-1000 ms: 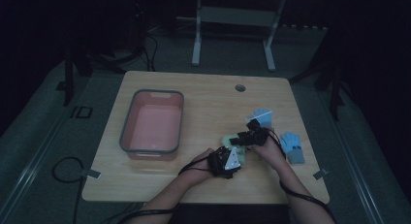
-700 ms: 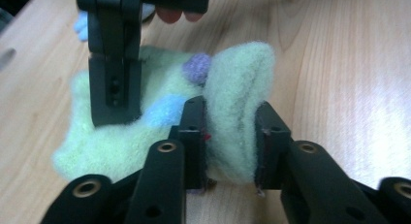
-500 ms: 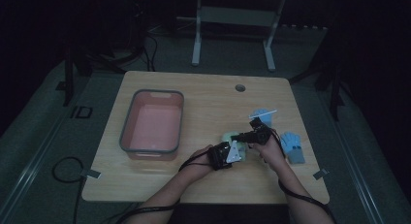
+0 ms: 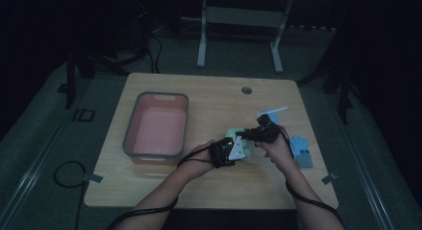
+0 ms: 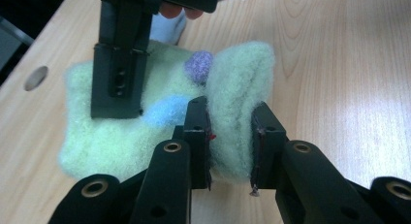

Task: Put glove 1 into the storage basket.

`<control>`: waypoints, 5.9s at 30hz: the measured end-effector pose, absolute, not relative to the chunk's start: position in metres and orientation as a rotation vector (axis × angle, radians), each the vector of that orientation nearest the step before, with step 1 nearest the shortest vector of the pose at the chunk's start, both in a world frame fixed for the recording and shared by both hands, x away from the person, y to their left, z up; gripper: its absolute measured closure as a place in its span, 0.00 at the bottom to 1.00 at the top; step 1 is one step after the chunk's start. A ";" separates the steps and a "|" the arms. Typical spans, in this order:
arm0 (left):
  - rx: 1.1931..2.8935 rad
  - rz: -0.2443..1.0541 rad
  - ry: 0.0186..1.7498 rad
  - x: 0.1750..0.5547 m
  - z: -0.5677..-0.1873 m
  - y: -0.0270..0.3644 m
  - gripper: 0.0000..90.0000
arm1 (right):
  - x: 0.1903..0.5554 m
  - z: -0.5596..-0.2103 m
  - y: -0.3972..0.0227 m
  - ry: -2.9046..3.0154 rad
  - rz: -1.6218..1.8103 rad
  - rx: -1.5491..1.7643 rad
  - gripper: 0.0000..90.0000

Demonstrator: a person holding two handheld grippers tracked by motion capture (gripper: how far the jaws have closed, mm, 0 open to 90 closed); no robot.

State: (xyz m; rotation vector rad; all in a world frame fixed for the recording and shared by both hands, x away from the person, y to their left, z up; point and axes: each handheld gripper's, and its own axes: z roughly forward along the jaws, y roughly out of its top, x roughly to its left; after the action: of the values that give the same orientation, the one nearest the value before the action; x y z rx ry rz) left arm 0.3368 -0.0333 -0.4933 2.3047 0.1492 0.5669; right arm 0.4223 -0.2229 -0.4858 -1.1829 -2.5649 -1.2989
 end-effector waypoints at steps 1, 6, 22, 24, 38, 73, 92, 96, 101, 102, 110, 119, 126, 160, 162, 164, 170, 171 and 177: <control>2.307 0.566 0.151 0.337 -0.491 -0.031 0.82 | 0.423 -0.480 -0.220 -2.564 -1.312 -1.172 0.81; 2.313 0.574 0.150 0.337 -0.479 -0.022 0.82 | 0.424 -0.468 -0.210 -2.569 -1.332 -1.146 0.81; 2.330 0.616 0.177 0.337 -0.456 0.014 0.82 | 0.429 -0.444 -0.169 -2.596 -1.350 -1.080 0.81; 2.328 0.623 0.183 0.337 -0.455 0.019 0.82 | 0.431 -0.442 -0.163 -2.600 -1.347 -1.071 0.81; 2.336 0.650 0.247 0.336 -0.447 0.057 0.82 | 0.437 -0.430 -0.119 -2.643 -1.329 -0.988 0.81; 2.460 0.679 0.321 0.330 -0.436 0.169 0.82 | 0.437 -0.424 0.005 -2.628 -1.374 -0.815 0.81; 2.540 0.604 0.324 0.358 -0.483 0.180 0.82 | 0.457 -0.471 0.033 -2.630 -1.269 -0.899 0.81; 2.570 0.547 0.326 0.367 -0.491 0.179 0.82 | 0.461 -0.484 0.034 -2.656 -1.222 -0.926 0.81; 2.606 0.513 0.318 0.375 -0.495 0.175 0.82 | 0.467 -0.491 0.035 -2.697 -1.177 -0.933 0.81; 2.608 0.508 0.320 0.377 -0.496 0.175 0.82 | 0.468 -0.491 0.035 -2.696 -1.177 -0.935 0.81; 2.689 0.416 0.332 0.389 -0.506 0.168 0.79 | 0.473 -0.489 0.035 -2.744 -1.067 -0.958 0.68; 2.679 0.396 0.411 0.390 -0.502 0.165 0.59 | 0.472 -0.482 0.020 -2.699 -1.102 -0.965 0.59; 2.608 0.415 0.514 0.387 -0.491 0.175 0.51 | 0.464 -0.473 0.004 -2.650 -1.174 -0.970 0.60; 2.462 0.305 0.413 0.351 -0.454 0.099 0.51 | 0.425 -0.461 -0.108 -2.771 -1.232 -0.954 0.59; 2.454 0.295 0.402 0.348 -0.456 0.095 0.51 | 0.425 -0.462 -0.112 -2.769 -1.236 -0.960 0.59; 2.460 0.300 0.391 0.345 -0.458 0.089 0.51 | 0.423 -0.462 -0.122 -2.783 -1.236 -0.971 0.58; 2.470 0.288 0.383 0.335 -0.466 0.074 0.41 | 0.420 -0.460 -0.143 -2.801 -1.267 -0.986 0.57; 2.468 0.285 0.377 0.333 -0.467 0.072 0.40 | 0.420 -0.460 -0.147 -2.803 -1.272 -0.992 0.57; 2.464 0.253 0.373 0.324 -0.473 0.059 0.25 | 0.418 -0.463 -0.164 -2.801 -1.282 -1.016 0.56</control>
State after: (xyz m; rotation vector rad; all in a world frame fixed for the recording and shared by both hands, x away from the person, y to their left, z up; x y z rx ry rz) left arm 0.3239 0.0589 -0.4726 2.4645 0.3726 0.2531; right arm 0.4175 -0.1640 -0.4627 -1.0161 -2.8007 -1.2815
